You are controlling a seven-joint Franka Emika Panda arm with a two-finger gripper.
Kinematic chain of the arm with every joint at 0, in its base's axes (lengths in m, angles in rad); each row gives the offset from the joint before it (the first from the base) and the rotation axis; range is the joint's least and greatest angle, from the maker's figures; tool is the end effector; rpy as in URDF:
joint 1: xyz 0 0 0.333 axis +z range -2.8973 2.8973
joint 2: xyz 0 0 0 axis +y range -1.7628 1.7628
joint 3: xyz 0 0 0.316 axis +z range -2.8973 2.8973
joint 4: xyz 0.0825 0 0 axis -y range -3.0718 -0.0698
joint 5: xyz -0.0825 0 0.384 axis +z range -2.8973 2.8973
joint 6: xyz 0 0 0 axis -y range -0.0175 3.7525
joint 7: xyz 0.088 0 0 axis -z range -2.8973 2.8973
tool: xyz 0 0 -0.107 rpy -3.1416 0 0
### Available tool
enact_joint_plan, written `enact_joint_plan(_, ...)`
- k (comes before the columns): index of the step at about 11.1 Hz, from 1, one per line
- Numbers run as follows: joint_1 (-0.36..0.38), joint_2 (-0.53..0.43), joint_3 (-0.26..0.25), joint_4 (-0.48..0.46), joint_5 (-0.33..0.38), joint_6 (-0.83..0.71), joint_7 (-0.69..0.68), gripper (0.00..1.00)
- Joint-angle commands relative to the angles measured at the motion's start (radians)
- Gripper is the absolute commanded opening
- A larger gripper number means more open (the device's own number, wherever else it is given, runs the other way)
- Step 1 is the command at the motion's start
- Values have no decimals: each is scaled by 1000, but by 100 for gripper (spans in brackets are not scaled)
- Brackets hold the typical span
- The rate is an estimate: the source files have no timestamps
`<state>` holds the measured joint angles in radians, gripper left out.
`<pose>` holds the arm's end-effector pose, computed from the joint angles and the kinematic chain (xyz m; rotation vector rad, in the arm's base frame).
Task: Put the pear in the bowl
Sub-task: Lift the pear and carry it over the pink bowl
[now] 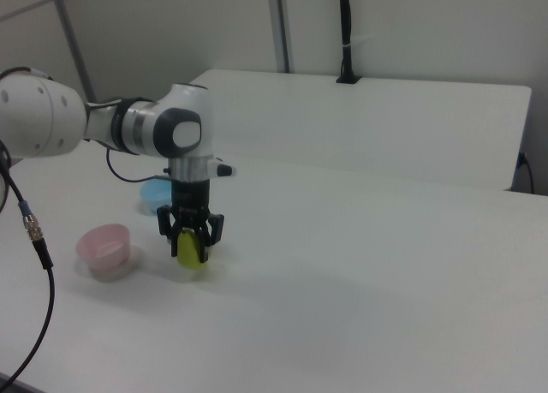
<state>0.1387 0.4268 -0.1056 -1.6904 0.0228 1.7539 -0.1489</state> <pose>0.6205 0.0282 0.3274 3.0761 0.2702 -0.5644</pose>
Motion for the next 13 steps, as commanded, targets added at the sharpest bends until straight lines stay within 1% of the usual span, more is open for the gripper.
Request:
enact_joint_plan(1,31,-106,-6,-20,-12,-53,15,23)
enact_joint_plan(3,85,-123,-6,-18,-11,-51,25,23)
enact_joint_plan(4,116,-125,-8,3,-3,-53,29,23)
enact_joint_plan(7,244,-126,-9,23,-1,-56,97,24)
enact_joint_plan(9,327,-105,-9,58,9,-77,153,24)
enact_joint_plan(11,375,-70,-9,60,9,-71,184,26)
enact_joint_plan(13,421,-14,-14,60,6,-70,187,44)
